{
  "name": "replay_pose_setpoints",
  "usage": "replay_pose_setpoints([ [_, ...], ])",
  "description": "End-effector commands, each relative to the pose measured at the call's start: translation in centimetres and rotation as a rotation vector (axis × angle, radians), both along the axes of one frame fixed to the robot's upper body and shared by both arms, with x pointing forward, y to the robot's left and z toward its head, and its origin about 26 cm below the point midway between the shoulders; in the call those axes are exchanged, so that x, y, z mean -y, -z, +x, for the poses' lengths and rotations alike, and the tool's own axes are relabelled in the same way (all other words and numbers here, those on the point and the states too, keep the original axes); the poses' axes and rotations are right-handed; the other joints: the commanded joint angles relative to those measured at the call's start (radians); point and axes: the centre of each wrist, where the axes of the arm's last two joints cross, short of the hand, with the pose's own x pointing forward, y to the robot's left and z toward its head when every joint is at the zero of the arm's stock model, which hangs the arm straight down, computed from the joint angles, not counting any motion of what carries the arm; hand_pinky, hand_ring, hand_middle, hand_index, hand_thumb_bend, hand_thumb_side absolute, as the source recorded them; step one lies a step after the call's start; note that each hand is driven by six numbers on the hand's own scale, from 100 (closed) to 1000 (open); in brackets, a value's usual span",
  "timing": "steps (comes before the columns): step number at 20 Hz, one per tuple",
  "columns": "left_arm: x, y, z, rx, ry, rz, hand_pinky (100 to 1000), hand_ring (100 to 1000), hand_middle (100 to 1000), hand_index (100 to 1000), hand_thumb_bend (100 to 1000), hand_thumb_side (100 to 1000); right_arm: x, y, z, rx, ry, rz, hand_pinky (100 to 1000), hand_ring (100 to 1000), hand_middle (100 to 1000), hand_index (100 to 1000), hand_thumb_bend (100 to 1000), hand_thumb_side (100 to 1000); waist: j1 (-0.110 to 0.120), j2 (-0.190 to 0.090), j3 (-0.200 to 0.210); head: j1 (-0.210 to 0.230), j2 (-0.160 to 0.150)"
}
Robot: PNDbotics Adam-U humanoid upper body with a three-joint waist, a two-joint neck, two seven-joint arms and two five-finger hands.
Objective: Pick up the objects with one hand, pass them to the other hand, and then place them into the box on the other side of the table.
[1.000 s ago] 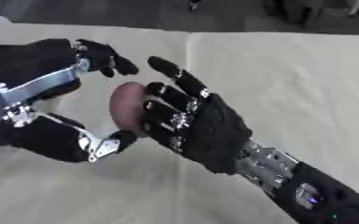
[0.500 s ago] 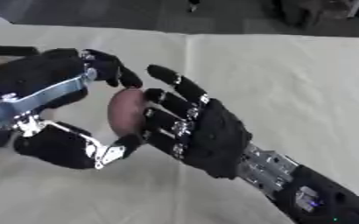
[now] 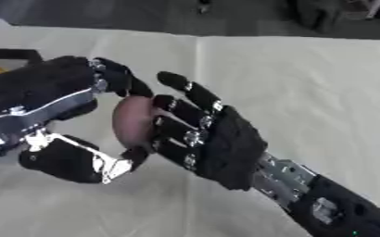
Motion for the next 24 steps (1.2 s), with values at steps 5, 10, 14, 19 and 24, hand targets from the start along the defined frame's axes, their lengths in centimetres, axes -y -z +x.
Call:
replay_pose_setpoints([
  [5,0.1,-0.5,-0.4,-0.130,-0.122,0.008,821,655,614,760,170,374,-0.1,-0.8,-0.3,0.035,-0.021,0.012,679,509,319,378,219,100,0.001,-0.018,-0.001,0.004,-0.011],
  [10,0.3,-0.3,-0.5,-0.096,-0.132,-0.042,769,548,512,658,100,410,-0.1,-0.8,-0.3,0.033,-0.025,0.018,654,505,319,378,218,100,0.001,-0.018,-0.002,0.005,-0.011],
  [14,0.3,-0.2,-0.5,-0.085,-0.133,-0.051,727,460,406,537,100,334,-0.1,-0.7,-0.3,0.036,-0.026,0.021,638,507,327,385,209,100,0.001,-0.017,-0.002,0.006,-0.011],
  [19,0.2,-0.2,-0.4,-0.072,-0.143,-0.063,699,393,326,438,100,202,0.3,-0.5,-0.3,0.020,0.018,-0.025,716,591,469,506,454,100,0.001,-0.020,-0.003,0.008,-0.008],
  [24,-0.3,0.1,-0.1,-0.069,-0.158,-0.043,688,357,286,383,100,154,0.9,-0.1,-0.4,0.018,0.089,-0.073,761,644,570,567,691,100,0.000,-0.025,-0.004,0.016,-0.008],
])
